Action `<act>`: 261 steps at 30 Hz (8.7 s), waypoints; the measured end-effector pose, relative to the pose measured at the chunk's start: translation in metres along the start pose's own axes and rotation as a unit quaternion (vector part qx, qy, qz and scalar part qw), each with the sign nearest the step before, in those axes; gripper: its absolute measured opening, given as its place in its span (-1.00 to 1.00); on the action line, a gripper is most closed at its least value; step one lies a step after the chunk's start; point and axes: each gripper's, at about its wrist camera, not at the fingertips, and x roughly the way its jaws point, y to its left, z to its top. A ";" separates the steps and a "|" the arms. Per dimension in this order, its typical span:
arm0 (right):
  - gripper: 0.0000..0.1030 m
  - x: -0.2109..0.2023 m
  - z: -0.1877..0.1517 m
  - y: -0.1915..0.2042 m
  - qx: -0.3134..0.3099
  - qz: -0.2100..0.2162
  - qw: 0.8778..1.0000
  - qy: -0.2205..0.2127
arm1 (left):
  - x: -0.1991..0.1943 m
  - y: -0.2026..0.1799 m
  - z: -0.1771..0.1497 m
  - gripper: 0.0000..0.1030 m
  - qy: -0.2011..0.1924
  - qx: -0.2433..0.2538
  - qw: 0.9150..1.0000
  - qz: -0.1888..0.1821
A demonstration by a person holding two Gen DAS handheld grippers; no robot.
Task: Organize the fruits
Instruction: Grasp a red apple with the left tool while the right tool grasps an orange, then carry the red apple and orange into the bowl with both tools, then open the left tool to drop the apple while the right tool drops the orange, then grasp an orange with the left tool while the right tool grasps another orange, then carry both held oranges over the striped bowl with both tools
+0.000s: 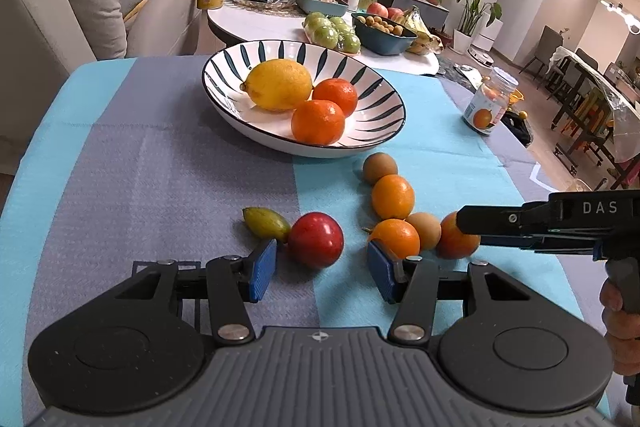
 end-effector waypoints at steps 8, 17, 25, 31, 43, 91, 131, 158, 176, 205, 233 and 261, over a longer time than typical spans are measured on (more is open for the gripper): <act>-0.24 0.004 -0.002 -0.001 0.017 0.001 1.000 0.000 | 0.003 0.003 0.004 -0.08 -0.001 -0.002 1.000 -0.001; -0.24 -0.010 -0.001 -0.011 0.038 0.004 0.999 -0.010 | 0.011 -0.001 0.007 -0.15 -0.008 0.012 1.000 -0.001; -0.24 -0.016 0.002 -0.010 0.039 0.008 0.999 -0.020 | 0.001 -0.007 0.006 -0.45 -0.019 0.035 0.999 0.014; -0.24 -0.017 0.008 -0.005 0.038 0.012 0.999 -0.027 | -0.016 -0.007 0.022 -0.45 -0.055 0.034 0.998 0.012; -0.24 -0.014 0.036 0.019 0.003 0.019 0.999 -0.050 | -0.022 -0.008 0.057 -0.45 -0.092 0.046 0.995 0.012; -0.24 0.064 0.091 0.027 0.016 0.032 0.999 -0.014 | 0.049 0.031 0.092 -0.44 -0.061 0.011 0.998 0.011; -0.06 0.033 0.056 0.038 0.011 -0.010 1.000 -0.007 | 0.011 0.015 0.059 -0.44 -0.053 0.021 0.998 0.006; -0.02 0.020 0.021 0.032 0.020 -0.005 1.000 0.011 | -0.002 0.003 0.025 -0.43 -0.036 0.026 0.999 0.008; -0.32 0.043 0.013 0.036 -0.005 -0.015 1.000 0.010 | -0.006 -0.016 0.004 -0.17 -0.019 0.056 0.998 -0.031; -0.32 0.010 0.022 0.024 0.015 -0.023 0.999 -0.031 | 0.020 -0.052 -0.002 -0.44 0.013 0.088 0.993 -0.080; -0.32 0.016 0.032 0.042 -0.012 -0.014 0.999 -0.041 | -0.008 -0.017 0.032 -0.44 -0.070 0.025 0.995 -0.070; -0.32 0.033 0.058 0.045 -0.022 -0.011 0.999 -0.039 | 0.021 0.015 0.065 -0.44 -0.077 -0.037 0.994 -0.067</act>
